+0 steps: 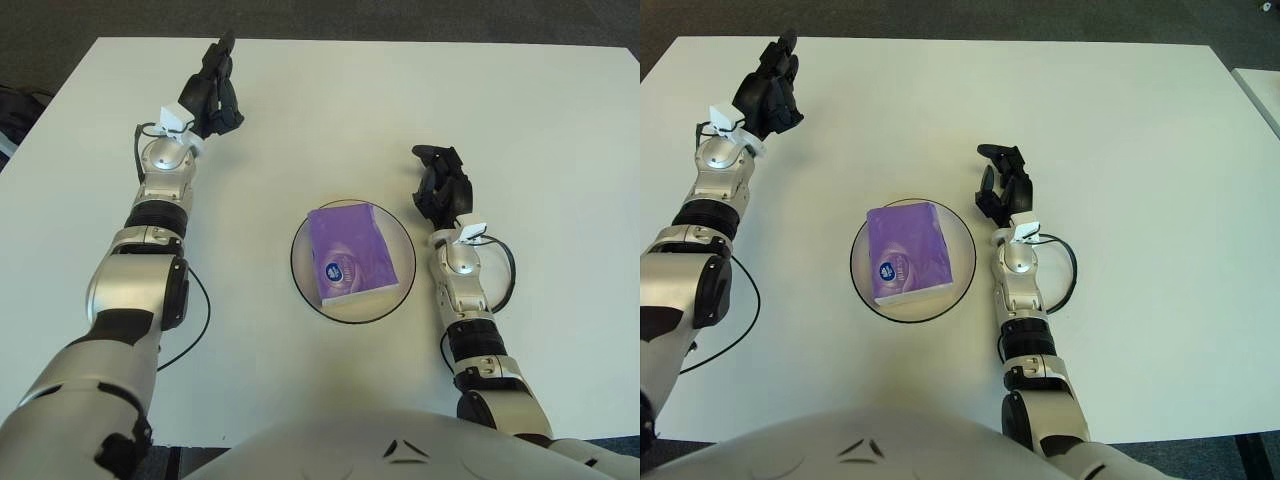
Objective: Put the tissue paper into the plate.
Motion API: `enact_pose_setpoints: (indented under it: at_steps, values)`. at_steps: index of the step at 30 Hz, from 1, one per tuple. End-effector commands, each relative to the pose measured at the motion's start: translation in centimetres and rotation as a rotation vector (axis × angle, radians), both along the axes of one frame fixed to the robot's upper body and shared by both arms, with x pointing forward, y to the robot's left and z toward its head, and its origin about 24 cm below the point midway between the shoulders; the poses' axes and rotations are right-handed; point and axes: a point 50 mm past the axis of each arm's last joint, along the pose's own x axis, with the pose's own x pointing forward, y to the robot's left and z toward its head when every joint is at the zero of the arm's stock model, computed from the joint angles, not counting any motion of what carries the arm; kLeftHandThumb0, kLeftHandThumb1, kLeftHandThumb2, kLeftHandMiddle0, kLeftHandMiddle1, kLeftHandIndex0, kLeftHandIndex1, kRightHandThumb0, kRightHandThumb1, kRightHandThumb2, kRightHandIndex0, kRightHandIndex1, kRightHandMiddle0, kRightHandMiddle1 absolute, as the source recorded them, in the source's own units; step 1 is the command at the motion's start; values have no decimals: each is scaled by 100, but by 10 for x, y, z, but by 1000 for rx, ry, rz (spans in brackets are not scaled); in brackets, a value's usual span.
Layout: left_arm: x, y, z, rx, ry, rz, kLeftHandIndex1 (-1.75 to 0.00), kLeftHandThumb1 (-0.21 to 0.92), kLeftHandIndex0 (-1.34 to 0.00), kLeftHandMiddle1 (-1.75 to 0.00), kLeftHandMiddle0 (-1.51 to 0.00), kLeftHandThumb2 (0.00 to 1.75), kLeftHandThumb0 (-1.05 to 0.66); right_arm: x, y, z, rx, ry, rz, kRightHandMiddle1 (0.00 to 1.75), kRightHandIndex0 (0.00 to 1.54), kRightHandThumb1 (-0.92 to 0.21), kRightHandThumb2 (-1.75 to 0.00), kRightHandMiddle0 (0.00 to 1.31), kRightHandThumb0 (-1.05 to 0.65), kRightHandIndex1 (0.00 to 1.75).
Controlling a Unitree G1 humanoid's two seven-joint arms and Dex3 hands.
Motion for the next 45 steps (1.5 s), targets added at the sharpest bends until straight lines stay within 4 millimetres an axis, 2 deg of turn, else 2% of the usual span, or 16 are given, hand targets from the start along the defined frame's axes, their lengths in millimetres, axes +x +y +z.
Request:
enact_pose_setpoints:
  at_steps: [1,10,15,21,25,33,45]
  values:
    - [-2,0,-13,-38,38,23,0,92,0,0,0,119,-105,-24,-5,-52,19,249,-21,103,55,-92,-84,31,-51,67]
    - [-20,-6,-42,-82,44,29,0,92,0,0,0,119,-104,-26,-5,-51,19,244,-23,103,56,-92,-82,33,-50,67]
    - [-45,-8,-81,-140,99,71,-1,92,-1,0,0,118,-97,-28,-5,-50,20,243,-24,103,56,-92,-83,33,-50,67]
    - [-67,-28,-107,-176,110,91,-3,92,-4,0,0,114,-91,-29,-5,-50,17,246,-23,103,56,-92,-83,33,-50,67]
    - [-79,-35,-113,-164,95,120,-4,92,-3,0,0,112,-89,-30,-5,-49,14,251,-22,104,56,-92,-82,34,-50,67]
    - [-93,-29,-132,-124,146,191,-9,92,-1,0,0,111,-88,-31,-5,-49,8,257,-21,104,57,-92,-82,34,-50,67]
    - [-105,-29,-148,-106,185,211,-11,92,0,0,0,108,-89,-32,-5,-49,11,261,-16,104,56,-92,-81,34,-50,66]
